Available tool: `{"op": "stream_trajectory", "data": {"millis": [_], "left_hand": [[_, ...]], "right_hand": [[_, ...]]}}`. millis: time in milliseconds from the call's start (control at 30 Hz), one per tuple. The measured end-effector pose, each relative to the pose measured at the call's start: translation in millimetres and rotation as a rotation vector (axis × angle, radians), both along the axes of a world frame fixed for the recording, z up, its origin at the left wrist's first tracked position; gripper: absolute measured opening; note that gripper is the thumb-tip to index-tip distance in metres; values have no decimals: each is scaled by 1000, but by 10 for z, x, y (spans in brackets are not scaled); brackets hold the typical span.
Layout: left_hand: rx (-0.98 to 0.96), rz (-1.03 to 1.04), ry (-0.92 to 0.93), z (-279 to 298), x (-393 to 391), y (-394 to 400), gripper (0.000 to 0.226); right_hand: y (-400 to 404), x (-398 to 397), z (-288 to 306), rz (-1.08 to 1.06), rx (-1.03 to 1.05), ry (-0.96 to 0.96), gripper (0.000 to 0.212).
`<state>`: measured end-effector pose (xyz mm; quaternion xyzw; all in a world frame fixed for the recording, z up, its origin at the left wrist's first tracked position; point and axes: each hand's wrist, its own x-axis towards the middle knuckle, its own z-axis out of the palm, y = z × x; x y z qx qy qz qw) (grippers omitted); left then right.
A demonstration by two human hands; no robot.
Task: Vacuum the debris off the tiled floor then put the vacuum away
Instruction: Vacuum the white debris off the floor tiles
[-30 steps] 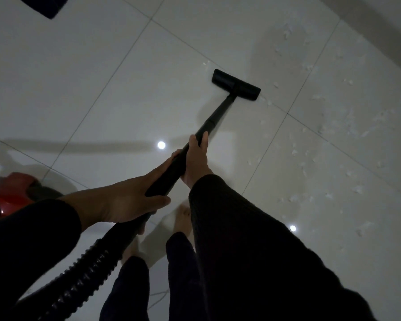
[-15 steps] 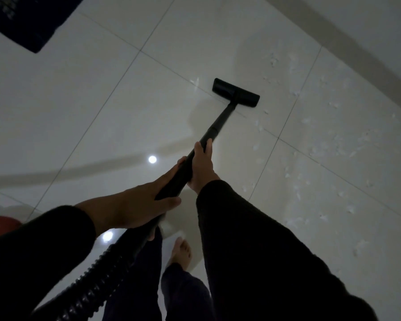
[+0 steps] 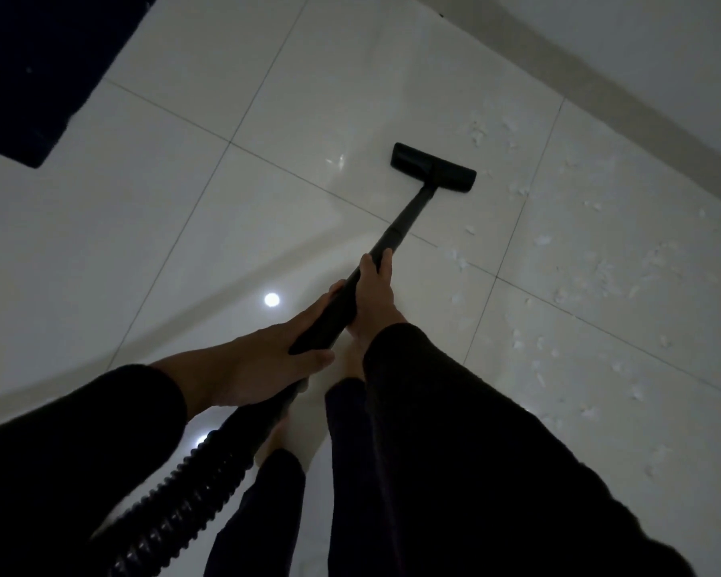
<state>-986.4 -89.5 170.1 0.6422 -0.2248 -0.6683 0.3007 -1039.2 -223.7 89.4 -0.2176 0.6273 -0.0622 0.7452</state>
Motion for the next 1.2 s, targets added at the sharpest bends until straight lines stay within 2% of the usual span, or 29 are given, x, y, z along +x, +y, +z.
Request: {"op": "stream_trajectory", "data": {"millis": [300,600,833,933,1200], "left_hand": [[62,47,45,-8,398,-817,71],[-13,6,-75,-20,592,-1558,67],[3,-15,-125,-205,803,-1894,68],[-4,43,-26,-190,1003,-2002,65],[-3,-43,-112,-373,1826,-2332,70]], "right_hand": [[-791,364,-75,-45,-8,-1,51],[-1539,616,-175,-21,-35,-19,52],[-1932,864,-257,6,-47,-28,53],[-2051,1063,-301,7,-57,-32,53],[-2403,1844,-397,-23,-73,-21,54]]}}
